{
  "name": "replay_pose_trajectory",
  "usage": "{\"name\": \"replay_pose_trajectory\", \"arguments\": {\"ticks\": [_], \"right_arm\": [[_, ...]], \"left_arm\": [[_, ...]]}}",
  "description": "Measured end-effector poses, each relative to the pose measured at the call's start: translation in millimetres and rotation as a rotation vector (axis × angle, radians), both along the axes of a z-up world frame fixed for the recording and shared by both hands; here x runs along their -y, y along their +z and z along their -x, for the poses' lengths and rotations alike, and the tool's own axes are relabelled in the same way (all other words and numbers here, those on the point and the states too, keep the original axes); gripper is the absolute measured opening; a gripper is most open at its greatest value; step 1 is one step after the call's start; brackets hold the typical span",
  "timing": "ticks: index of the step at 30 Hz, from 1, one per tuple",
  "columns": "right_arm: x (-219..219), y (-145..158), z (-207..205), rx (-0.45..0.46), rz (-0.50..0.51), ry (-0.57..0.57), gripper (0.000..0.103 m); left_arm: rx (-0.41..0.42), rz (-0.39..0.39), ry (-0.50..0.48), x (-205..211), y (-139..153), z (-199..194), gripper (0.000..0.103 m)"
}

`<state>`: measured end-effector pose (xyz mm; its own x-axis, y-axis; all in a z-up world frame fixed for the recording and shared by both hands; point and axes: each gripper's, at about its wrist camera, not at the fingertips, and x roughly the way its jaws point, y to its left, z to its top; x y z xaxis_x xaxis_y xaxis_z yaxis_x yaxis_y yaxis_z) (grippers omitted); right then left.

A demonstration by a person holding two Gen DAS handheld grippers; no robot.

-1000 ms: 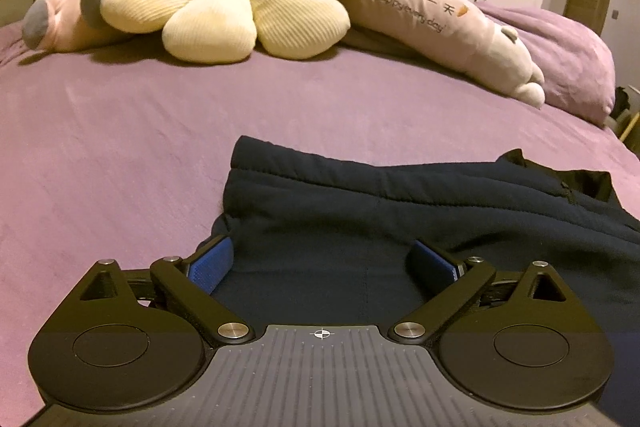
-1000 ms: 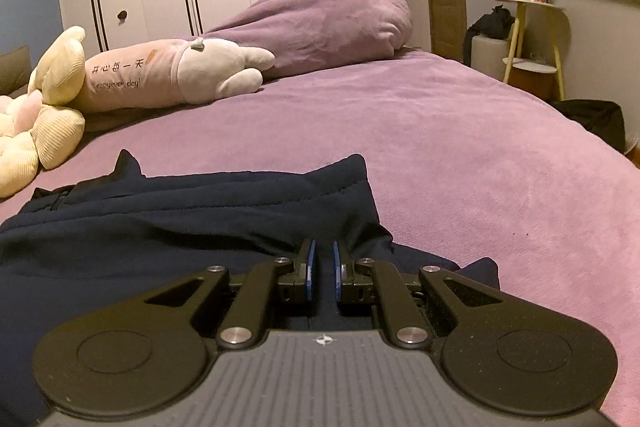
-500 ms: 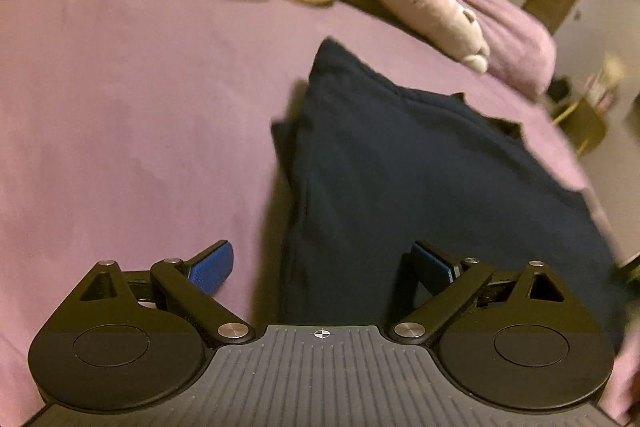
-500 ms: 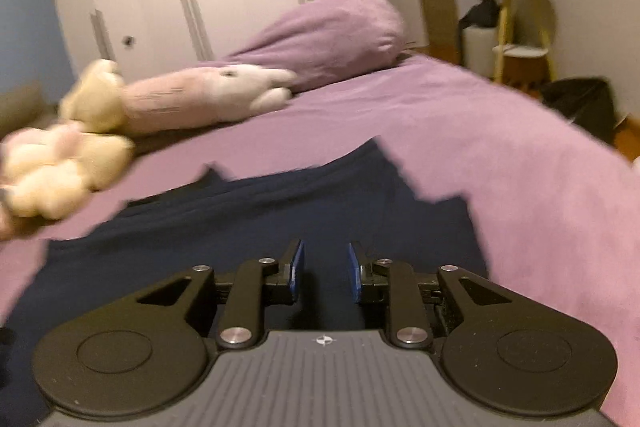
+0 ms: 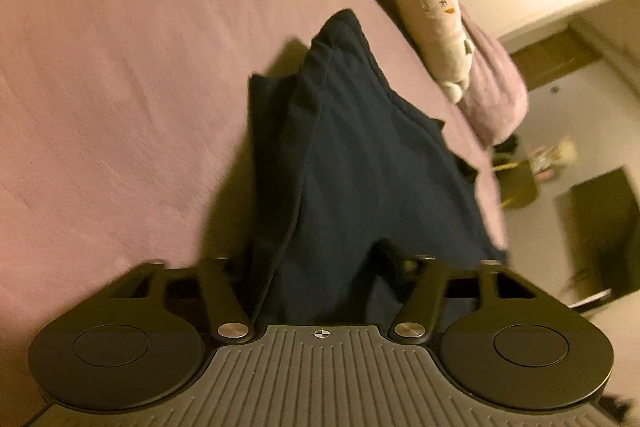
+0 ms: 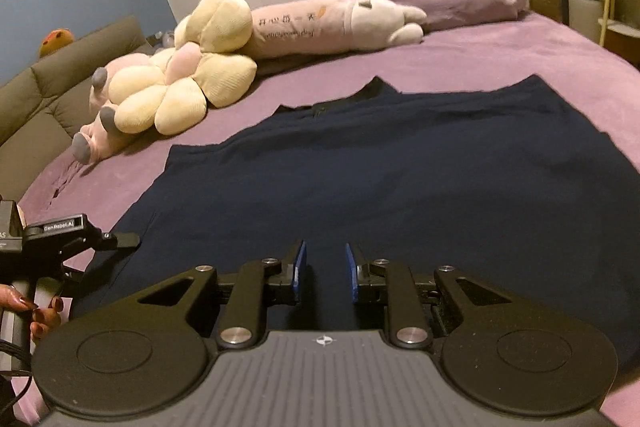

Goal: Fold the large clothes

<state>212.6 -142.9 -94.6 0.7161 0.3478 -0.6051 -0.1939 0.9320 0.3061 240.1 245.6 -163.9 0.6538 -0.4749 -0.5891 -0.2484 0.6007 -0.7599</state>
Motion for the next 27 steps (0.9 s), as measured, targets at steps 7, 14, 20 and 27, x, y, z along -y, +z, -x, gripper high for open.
{"name": "replay_pose_trajectory", "arguments": {"ticks": [7, 14, 20, 27], "right_arm": [[-21.7, -15.8, -5.3, -0.039, 0.131, -0.019, 0.020], [-24.3, -5.0, -0.6, -0.035, 0.148, -0.040, 0.019], [-19.9, -22.4, 1.8, -0.049, 0.134, -0.044, 0.018], [-22.0, -5.5, 9.1, 0.001, 0.114, -0.051, 0.018]], "left_arm": [[0.060, -0.001, -0.008, 6.0, 20.0, 5.9, 0.037], [0.097, 0.003, -0.011, 12.7, 44.2, 4.2, 0.035], [0.071, 0.013, -0.002, 15.7, 47.7, -0.3, 0.035], [0.073, -0.019, -0.022, 24.1, 69.8, -4.9, 0.034]]}}
